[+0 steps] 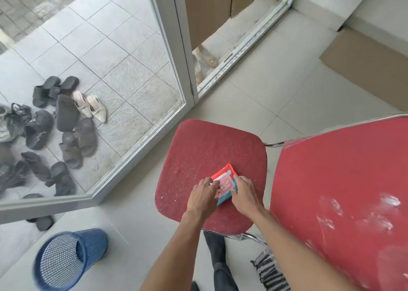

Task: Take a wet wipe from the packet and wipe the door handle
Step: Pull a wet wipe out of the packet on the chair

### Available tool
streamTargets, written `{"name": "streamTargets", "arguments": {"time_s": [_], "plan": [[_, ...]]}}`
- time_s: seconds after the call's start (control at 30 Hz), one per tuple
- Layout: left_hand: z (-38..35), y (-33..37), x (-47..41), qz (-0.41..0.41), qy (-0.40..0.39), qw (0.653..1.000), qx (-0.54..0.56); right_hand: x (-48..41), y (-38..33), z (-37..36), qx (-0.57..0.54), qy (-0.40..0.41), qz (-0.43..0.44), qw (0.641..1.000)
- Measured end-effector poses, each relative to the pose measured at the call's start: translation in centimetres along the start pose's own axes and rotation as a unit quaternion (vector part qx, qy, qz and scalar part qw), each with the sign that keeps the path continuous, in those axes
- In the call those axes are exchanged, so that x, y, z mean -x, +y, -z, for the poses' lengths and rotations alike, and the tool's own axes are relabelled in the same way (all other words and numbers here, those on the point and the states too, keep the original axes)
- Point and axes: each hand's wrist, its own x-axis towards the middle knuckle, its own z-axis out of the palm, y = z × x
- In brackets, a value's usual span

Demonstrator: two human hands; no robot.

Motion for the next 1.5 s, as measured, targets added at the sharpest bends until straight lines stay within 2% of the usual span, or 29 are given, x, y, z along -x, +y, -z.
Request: {"name": "streamTargets", "arguments": {"time_s": [0.2,0.33,0.57,0.87,1.0,1.17,1.27,1.5], "plan": [[-2.0,0.7,-0.6,0.047,0.011,0.999,0.014,-0.5,0.6,-1.4,-0.086,-0.017,-0.030,0.996],[-2.0,0.5,-0.8,0.045,0.033,0.998,0.013,-0.5,0.7,-1.7,-0.119,-0.006,-0.036,0.992],[-1.6,0.0,-1.3,0.048,0.026,0.998,0.042,-1.1,1.2,-1.5,-0.195,-0.001,-0.074,0.978],[-3.4,0.7,-1.4,0.026,0.025,0.999,-0.033,-0.9,1.6,-2.9,-0.176,-0.004,-0.093,0.980],[-3.8,0.9,-1.8,0.017,0.027,0.999,-0.033,-1.0,1.7,-3.2,-0.172,-0.001,-0.096,0.980],[-2.9,-0.2,-1.3,-0.011,0.086,0.995,0.055,-0.7,1.5,-3.3,-0.145,0.041,-0.104,0.983],[-1.6,-1.2,-1.6,0.012,0.126,0.985,0.119,-0.6,0.7,-3.4,-0.130,0.101,-0.090,0.982],[-1.1,-2.1,-2.4,0.046,0.135,0.976,0.165,-1.3,-0.6,-4.5,-0.126,0.129,-0.056,0.982]]}}
